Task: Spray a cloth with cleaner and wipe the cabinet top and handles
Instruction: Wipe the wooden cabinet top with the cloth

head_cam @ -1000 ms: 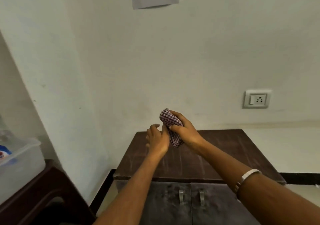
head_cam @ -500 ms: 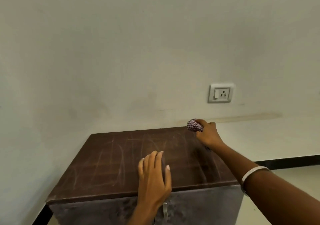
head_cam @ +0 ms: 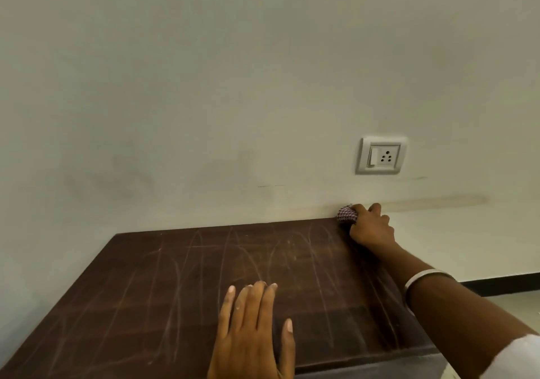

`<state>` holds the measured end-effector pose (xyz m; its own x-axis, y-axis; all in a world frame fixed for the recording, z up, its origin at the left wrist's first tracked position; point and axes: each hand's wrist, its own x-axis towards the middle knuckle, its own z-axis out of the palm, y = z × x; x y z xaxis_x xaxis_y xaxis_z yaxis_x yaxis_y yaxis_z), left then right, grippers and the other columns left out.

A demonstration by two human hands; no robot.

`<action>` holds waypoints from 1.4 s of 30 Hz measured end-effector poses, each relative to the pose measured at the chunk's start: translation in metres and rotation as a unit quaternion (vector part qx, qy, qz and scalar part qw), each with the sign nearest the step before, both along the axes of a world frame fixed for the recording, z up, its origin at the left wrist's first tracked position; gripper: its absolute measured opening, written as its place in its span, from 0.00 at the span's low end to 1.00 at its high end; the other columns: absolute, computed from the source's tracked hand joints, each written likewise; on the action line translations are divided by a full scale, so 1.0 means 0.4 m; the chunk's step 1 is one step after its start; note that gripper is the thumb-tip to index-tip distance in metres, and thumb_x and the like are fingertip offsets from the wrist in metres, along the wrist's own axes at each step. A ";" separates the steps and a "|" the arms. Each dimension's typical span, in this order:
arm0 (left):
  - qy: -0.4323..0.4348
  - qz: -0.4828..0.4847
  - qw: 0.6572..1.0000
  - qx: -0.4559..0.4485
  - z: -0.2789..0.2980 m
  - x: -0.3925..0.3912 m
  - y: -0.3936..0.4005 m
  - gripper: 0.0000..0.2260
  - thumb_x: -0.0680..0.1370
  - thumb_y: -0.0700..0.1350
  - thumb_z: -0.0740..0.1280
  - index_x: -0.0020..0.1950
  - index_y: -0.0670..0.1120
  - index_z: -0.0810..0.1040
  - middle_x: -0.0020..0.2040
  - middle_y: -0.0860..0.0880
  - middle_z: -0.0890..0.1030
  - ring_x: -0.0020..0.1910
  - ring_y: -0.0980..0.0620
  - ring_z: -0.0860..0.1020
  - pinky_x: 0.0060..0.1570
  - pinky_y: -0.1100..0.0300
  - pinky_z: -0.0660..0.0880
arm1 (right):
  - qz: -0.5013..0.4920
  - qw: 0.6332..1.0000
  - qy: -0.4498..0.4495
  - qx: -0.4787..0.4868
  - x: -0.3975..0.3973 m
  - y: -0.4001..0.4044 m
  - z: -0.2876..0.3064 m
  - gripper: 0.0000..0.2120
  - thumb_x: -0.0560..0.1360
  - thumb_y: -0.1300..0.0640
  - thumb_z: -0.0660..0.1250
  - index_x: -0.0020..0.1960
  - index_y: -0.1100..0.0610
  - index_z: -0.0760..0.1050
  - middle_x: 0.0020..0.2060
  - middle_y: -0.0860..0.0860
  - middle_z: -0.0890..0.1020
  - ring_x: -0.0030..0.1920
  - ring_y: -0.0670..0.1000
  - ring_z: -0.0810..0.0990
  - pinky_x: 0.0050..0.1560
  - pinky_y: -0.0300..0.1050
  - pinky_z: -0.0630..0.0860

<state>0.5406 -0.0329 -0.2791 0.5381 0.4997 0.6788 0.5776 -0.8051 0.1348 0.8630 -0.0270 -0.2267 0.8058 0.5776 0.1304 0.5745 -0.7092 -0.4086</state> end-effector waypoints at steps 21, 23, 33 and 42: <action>-0.013 0.008 1.000 -0.010 0.009 0.003 0.000 0.20 0.71 0.56 0.60 0.54 0.48 0.84 0.52 0.50 0.84 0.51 0.51 0.83 0.64 0.50 0.65 | 0.129 0.990 -0.045 -0.030 0.052 0.045 -0.040 0.26 0.81 0.46 0.51 0.76 0.54 0.59 0.76 0.54 0.61 0.74 0.57 0.60 0.73 0.55 0.60; -0.016 0.013 1.000 -0.012 0.010 0.002 -0.004 0.20 0.71 0.55 0.60 0.54 0.48 0.84 0.52 0.51 0.83 0.52 0.51 0.83 0.63 0.50 0.66 | 0.124 0.989 -0.069 -0.035 0.036 0.049 -0.044 0.25 0.81 0.47 0.50 0.76 0.52 0.58 0.75 0.52 0.62 0.74 0.56 0.60 0.72 0.55 0.61; -0.029 0.039 0.999 -0.008 0.007 0.009 -0.010 0.19 0.71 0.54 0.59 0.53 0.47 0.84 0.51 0.49 0.83 0.49 0.49 0.83 0.63 0.50 0.67 | 0.187 0.978 -0.077 -0.042 -0.032 0.082 -0.044 0.25 0.78 0.51 0.52 0.75 0.48 0.59 0.76 0.51 0.61 0.75 0.57 0.58 0.74 0.54 0.56; -0.014 0.036 0.999 -0.014 0.006 0.008 -0.007 0.19 0.71 0.54 0.59 0.53 0.47 0.83 0.51 0.49 0.84 0.50 0.49 0.83 0.63 0.50 0.66 | 0.102 0.994 -0.018 -0.033 0.042 0.062 -0.056 0.24 0.79 0.49 0.50 0.74 0.45 0.62 0.76 0.50 0.61 0.74 0.55 0.58 0.74 0.55 0.58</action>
